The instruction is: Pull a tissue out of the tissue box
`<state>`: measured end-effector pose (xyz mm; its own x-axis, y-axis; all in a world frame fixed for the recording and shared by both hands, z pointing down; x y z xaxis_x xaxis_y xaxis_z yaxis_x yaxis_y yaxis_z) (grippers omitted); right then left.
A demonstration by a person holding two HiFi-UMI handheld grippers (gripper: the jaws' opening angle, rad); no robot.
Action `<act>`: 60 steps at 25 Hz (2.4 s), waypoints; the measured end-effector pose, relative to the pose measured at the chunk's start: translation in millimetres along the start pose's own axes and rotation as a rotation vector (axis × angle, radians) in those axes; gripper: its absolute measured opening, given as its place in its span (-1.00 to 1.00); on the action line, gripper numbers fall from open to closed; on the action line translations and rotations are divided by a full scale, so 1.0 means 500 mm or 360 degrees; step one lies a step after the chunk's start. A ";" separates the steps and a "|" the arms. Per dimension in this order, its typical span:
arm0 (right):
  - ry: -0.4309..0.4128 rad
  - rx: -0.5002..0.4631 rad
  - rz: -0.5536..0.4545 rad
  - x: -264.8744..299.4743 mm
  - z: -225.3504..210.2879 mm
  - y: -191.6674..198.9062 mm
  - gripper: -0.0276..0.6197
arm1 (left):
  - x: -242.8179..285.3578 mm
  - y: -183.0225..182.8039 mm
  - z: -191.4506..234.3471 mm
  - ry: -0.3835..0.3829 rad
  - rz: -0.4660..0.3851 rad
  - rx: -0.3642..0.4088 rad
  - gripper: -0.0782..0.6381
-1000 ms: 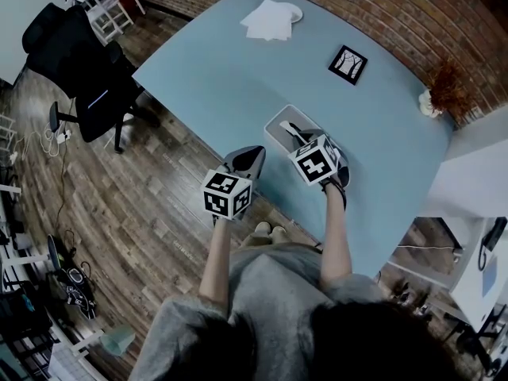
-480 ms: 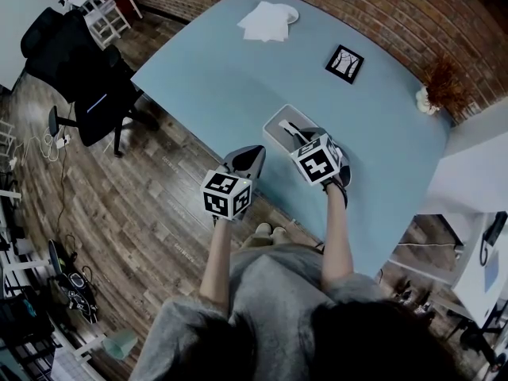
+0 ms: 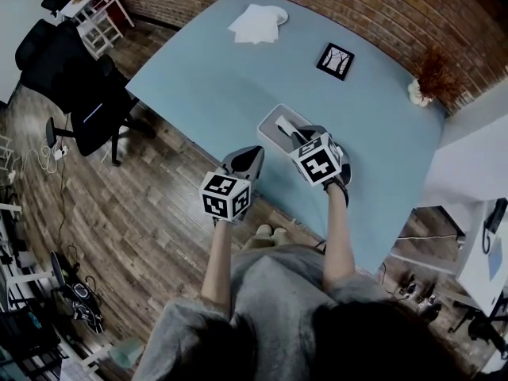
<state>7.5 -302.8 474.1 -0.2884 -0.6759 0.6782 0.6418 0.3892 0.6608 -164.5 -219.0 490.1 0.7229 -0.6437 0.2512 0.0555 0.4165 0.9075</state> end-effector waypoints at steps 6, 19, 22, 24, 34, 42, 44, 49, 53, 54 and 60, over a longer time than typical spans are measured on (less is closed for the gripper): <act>-0.0016 0.0064 -0.0036 -0.020 -0.009 0.003 -0.91 | -0.004 -0.010 -0.007 0.0021 -0.0015 0.0024 -0.77; 0.0003 0.0086 -0.0145 -0.080 -0.024 -0.007 -0.91 | -0.020 -0.044 -0.025 0.0050 -0.0071 0.0099 -0.77; -0.0002 0.0119 -0.0164 -0.090 -0.019 -0.004 -0.91 | -0.024 -0.047 -0.031 0.0064 -0.0072 0.0113 -0.77; -0.0001 0.0130 -0.0179 -0.097 -0.018 -0.002 -0.91 | -0.026 -0.049 -0.035 0.0075 -0.0069 0.0116 -0.77; 0.0044 0.0190 -0.0242 -0.138 -0.028 0.022 -0.91 | -0.022 -0.056 -0.063 0.0123 -0.0062 0.0171 -0.77; 0.0084 0.0221 -0.0295 -0.171 -0.034 0.035 -0.91 | -0.016 -0.063 -0.086 0.0161 -0.0067 0.0216 -0.77; 0.0090 0.0224 -0.0309 -0.181 -0.035 0.037 -0.91 | -0.016 -0.064 -0.093 0.0170 -0.0067 0.0224 -0.77; 0.0097 0.0260 -0.0374 -0.207 -0.039 0.043 -0.91 | -0.020 -0.067 -0.109 0.0179 -0.0079 0.0247 -0.77; 0.0093 0.0313 -0.0441 -0.234 -0.044 0.053 -0.91 | -0.024 -0.068 -0.125 0.0177 -0.0095 0.0267 -0.77; 0.0093 0.0325 -0.0461 -0.241 -0.045 0.054 -0.91 | -0.026 -0.068 -0.129 0.0175 -0.0099 0.0272 -0.77; 0.0097 0.0336 -0.0546 -0.274 -0.045 0.070 -0.91 | -0.041 -0.065 -0.149 0.0155 -0.0123 0.0297 -0.77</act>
<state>85.6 -210.3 397.1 -0.4136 -0.8224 0.3907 0.3540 0.2501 0.9012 -129.7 -171.7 430.4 0.7851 -0.6003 0.1528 -0.0083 0.2365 0.9716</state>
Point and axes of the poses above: the fingertips, and each gripper's own axes: x forward along the fingers, z to its left, y out of its underside, the point moved 10 cm from there along -x, backward along the fingers, and after that the axes turned 12 degrees about y, right-handed, at the moved point
